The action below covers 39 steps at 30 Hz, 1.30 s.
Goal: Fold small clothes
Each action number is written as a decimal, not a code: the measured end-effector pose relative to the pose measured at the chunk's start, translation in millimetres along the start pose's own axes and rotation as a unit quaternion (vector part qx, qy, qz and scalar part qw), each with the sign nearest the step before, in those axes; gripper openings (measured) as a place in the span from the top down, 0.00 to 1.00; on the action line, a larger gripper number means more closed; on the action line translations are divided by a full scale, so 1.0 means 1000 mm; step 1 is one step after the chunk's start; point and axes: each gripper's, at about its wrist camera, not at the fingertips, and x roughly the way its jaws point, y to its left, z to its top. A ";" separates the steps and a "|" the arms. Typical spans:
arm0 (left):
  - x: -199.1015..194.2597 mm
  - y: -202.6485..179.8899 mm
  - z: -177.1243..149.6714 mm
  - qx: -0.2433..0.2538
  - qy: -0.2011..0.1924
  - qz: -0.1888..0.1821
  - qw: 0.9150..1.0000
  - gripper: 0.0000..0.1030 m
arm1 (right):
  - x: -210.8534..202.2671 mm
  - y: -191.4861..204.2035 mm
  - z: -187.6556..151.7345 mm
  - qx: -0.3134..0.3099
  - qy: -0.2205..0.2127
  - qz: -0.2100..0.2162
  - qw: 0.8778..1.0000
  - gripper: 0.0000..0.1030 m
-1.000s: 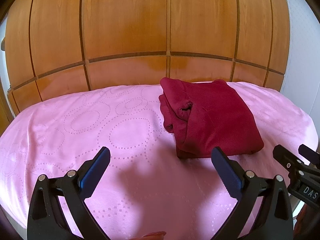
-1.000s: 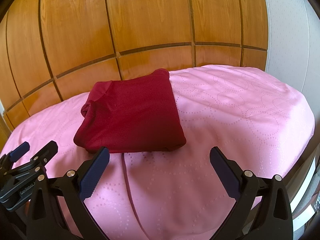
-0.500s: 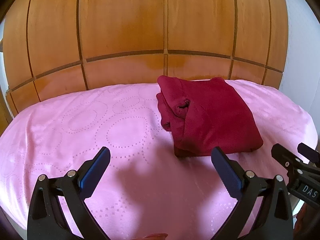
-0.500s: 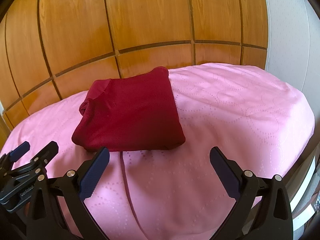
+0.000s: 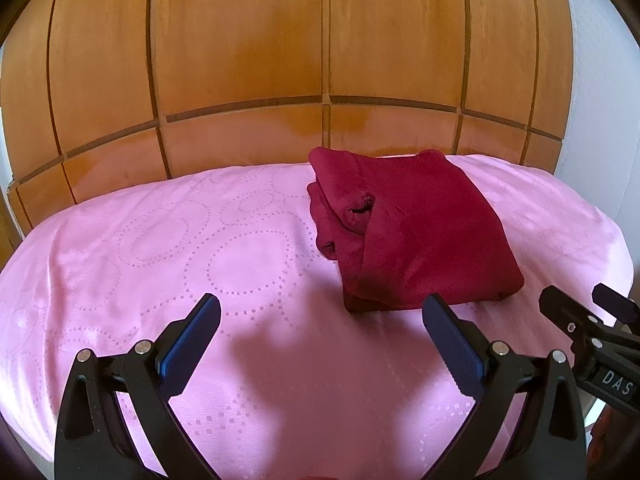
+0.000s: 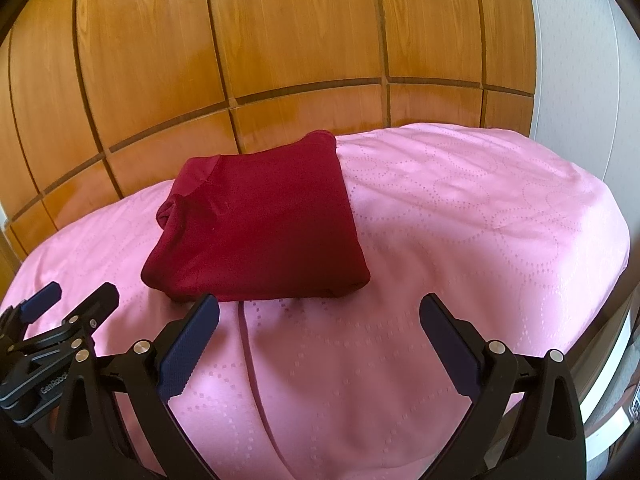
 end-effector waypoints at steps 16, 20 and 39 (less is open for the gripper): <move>0.003 -0.003 -0.003 -0.002 0.008 -0.016 1.000 0.02 | 0.002 -0.002 -0.002 0.001 0.004 -0.001 1.000 0.04; 0.005 -0.005 -0.003 0.005 0.010 -0.018 1.000 0.02 | 0.006 -0.004 -0.003 0.002 0.009 -0.001 1.000 0.04; 0.107 0.167 0.029 -0.111 0.089 0.095 0.985 0.02 | 0.108 -0.076 0.050 0.006 0.060 -0.075 0.995 0.04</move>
